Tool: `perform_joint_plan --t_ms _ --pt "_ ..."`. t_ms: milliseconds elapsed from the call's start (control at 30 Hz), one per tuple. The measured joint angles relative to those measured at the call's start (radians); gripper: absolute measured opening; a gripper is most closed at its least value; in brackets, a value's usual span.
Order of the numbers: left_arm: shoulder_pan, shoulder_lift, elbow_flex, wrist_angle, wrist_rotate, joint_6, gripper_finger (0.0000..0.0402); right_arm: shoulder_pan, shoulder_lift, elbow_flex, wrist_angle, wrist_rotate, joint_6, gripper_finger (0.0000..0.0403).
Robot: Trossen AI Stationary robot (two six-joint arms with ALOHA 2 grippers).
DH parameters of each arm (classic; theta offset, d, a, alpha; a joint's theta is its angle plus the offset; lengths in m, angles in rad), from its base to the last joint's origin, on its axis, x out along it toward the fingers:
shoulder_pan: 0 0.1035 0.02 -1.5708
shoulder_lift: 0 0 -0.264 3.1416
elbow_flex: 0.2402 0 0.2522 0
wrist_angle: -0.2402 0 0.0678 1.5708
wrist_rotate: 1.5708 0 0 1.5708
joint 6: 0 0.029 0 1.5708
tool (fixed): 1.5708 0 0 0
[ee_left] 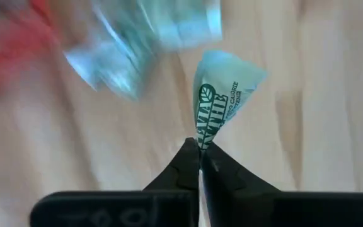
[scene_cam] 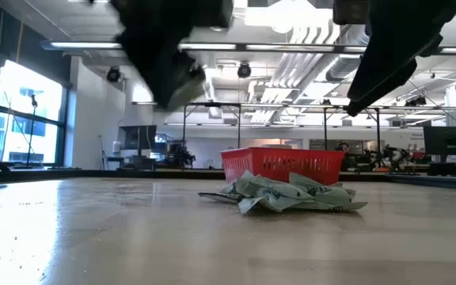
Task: Pick and place items into bin
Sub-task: Put the white stevia packet into the red bin
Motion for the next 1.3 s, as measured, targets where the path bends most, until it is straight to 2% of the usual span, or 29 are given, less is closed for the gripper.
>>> perform_joint_plan --t_ms 133,167,233,333,467,600,667,733,867,933,1100,1200,1300 --pt "0.057 -0.081 0.003 0.234 -0.269 -0.013 0.0031 -0.009 0.000 0.000 -0.012 -0.060 0.116 0.0303" --pt "0.083 -0.080 0.004 0.302 -0.293 0.019 0.0031 -0.009 0.000 0.000 -0.020 -0.082 0.169 0.0303" --pt "0.142 -0.066 0.001 0.383 -0.262 0.095 0.0035 -0.009 0.000 0.000 -0.044 -0.119 0.266 0.0303" --pt "0.223 0.001 0.004 0.492 -0.191 0.128 0.0067 0.022 0.000 0.001 -0.060 -0.126 0.355 0.0303" --pt "0.300 0.100 0.000 0.449 -0.107 0.068 0.0119 0.077 -0.004 0.006 -0.061 -0.124 0.453 0.0303" --pt "0.317 0.128 -0.001 0.353 -0.058 -0.003 0.0164 0.110 0.003 0.005 -0.048 -0.111 0.480 0.0303" --pt "0.302 0.097 -0.002 0.295 -0.001 -0.006 0.0184 0.112 0.009 0.005 -0.022 -0.101 0.433 0.0303" --pt "0.276 0.029 -0.002 0.231 0.034 0.007 0.0198 0.111 0.023 0.005 0.023 -0.089 0.288 0.0303" --pt "0.172 -0.119 -0.041 0.171 -0.008 0.017 0.0210 0.090 0.071 0.005 0.156 -0.074 -0.080 0.0303" --pt "0.123 -0.188 -0.110 0.171 -0.054 -0.026 0.0209 0.069 0.110 0.005 0.196 -0.085 -0.184 0.0303" --pt "0.032 -0.340 -0.351 0.211 -0.115 -0.304 0.0199 -0.019 0.197 0.003 0.201 -0.108 -0.174 0.0300" --pt "-0.033 -0.413 -0.485 0.302 -0.122 -0.505 0.0191 -0.073 0.205 0.003 0.205 -0.098 -0.109 0.0284" --pt "-0.097 -0.465 -0.568 0.370 -0.171 -0.646 0.0185 -0.109 0.205 0.003 0.239 -0.135 -0.139 0.0262"
